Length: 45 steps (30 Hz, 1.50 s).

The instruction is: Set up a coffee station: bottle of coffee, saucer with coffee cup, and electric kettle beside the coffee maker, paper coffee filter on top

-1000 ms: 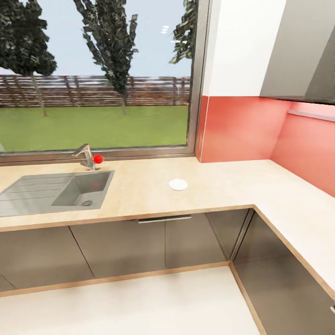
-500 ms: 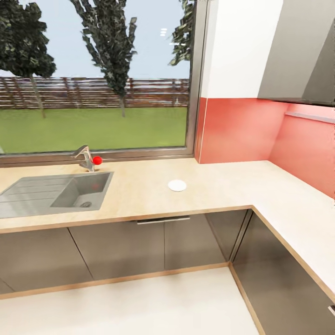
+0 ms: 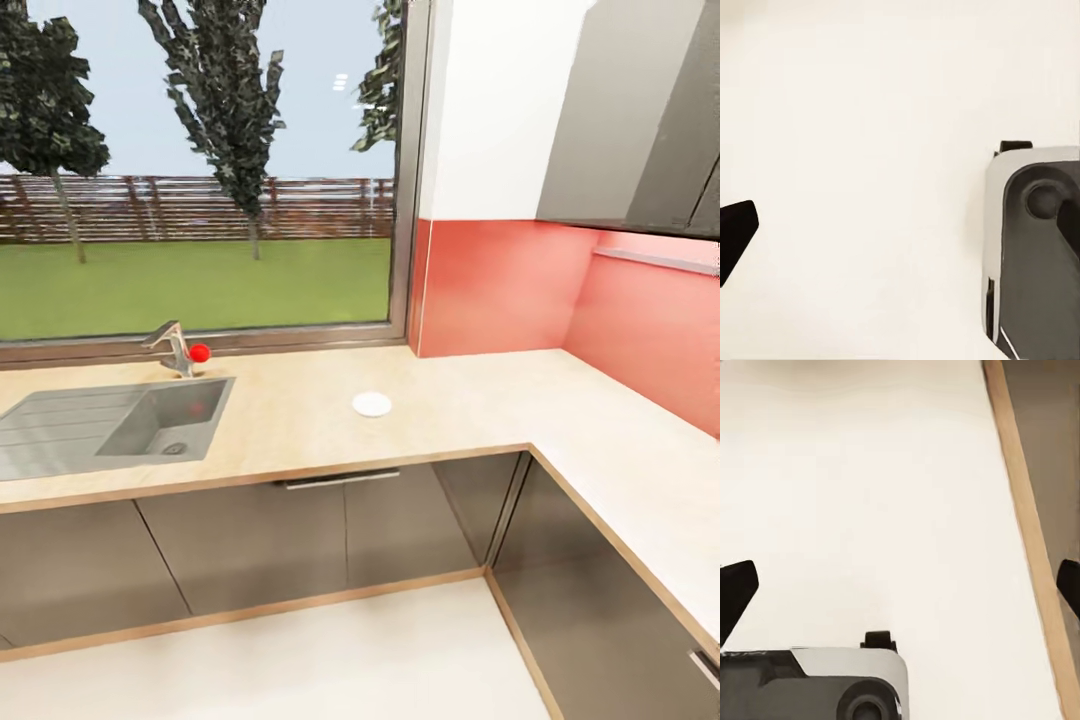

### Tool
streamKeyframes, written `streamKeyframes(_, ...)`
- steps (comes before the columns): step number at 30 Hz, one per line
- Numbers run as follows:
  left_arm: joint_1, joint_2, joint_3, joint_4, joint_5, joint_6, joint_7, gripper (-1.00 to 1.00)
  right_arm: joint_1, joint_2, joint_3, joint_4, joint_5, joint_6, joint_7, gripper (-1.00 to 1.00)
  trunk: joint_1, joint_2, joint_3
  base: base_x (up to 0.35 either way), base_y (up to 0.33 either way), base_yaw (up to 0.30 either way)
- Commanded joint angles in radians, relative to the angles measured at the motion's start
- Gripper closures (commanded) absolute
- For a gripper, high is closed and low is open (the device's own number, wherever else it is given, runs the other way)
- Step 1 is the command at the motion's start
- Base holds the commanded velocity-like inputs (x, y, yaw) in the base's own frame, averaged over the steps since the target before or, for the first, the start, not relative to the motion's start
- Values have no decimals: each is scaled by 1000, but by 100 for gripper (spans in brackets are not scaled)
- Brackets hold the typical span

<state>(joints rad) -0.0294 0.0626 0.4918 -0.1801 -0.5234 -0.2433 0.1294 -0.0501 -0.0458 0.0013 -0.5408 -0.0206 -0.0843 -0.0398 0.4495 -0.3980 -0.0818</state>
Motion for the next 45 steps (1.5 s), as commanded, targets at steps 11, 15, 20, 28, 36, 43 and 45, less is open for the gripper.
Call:
streamKeyframes(11,-145,-76,8,-169,-6,-190,-2,-100,-2,5,1,-249,-5,-3,0,-100,1,-2,14,0,0,-90)
streamKeyframes(15,-214,-128,7,-217,-5,-314,-3,-100,-3,49,3,-317,-5,-3,5,-100,1,-2,16,0,0,-32)
streamKeyframes(20,-290,-173,5,-323,-4,-353,-47,-100,-11,82,3,-424,-4,-3,6,-100,1,-2,17,0,0,-5)
streamKeyframes(28,-404,-188,4,-572,223,-289,-297,-100,-154,120,5,-612,-8,31,7,-100,1,-2,17,0,0,0)
streamKeyframes(36,-464,-186,-55,-807,358,52,-437,-100,-321,150,5,-627,-30,175,7,-100,1,-2,17,0,0,0)
streamKeyframes(43,-565,-169,-218,-998,435,514,-455,-100,-485,151,5,-625,-133,394,7,-100,1,-2,17,0,0,0)
streamKeyframes(45,-622,-163,-242,-1014,439,642,-457,-100,-531,150,5,-623,-143,494,9,-100,1,-2,17,0,0,0)
